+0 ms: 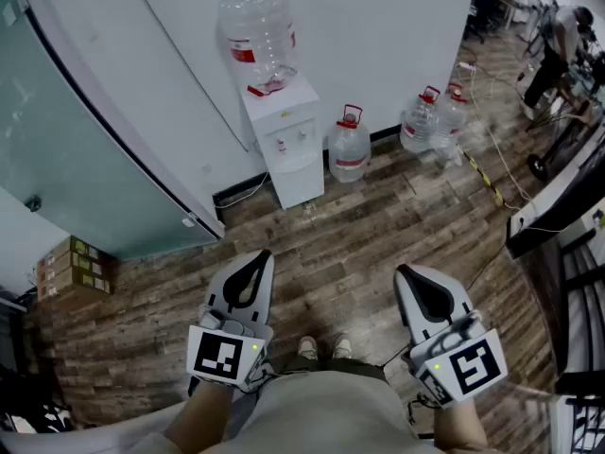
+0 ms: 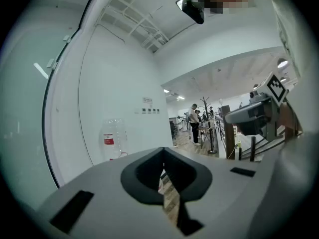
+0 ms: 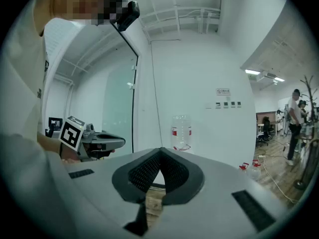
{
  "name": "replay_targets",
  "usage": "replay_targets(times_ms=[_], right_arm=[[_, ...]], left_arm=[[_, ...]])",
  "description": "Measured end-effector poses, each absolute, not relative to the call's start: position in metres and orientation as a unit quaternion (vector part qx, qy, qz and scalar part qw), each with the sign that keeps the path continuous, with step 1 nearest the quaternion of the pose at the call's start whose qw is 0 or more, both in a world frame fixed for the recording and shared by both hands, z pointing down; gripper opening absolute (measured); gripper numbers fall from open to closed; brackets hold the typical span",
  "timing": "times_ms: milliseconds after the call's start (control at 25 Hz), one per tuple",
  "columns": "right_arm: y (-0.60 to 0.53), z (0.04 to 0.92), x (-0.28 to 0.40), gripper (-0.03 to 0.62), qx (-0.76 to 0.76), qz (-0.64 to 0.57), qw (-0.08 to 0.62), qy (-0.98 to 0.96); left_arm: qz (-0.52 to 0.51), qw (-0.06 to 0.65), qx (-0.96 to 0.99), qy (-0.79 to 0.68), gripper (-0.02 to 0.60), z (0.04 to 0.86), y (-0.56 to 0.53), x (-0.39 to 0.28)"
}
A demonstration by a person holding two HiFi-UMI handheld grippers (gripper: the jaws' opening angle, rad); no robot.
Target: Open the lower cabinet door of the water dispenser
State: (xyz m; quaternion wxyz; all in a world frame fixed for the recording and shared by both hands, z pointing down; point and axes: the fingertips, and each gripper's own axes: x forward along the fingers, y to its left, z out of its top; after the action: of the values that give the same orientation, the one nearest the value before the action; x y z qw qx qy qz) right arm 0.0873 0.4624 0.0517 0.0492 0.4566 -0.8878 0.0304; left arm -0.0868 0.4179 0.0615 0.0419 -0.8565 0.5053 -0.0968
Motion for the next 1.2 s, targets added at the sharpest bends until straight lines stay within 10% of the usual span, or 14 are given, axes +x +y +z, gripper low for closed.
replay_targets(times_ms=[1200], right_arm=[[0.404,0.093,0.142,0.005,0.449,0.054,0.056,-0.89]], left_arm=[[-0.104,0.046,-0.865,0.489,0.006,0.083,0.374,-0.028]])
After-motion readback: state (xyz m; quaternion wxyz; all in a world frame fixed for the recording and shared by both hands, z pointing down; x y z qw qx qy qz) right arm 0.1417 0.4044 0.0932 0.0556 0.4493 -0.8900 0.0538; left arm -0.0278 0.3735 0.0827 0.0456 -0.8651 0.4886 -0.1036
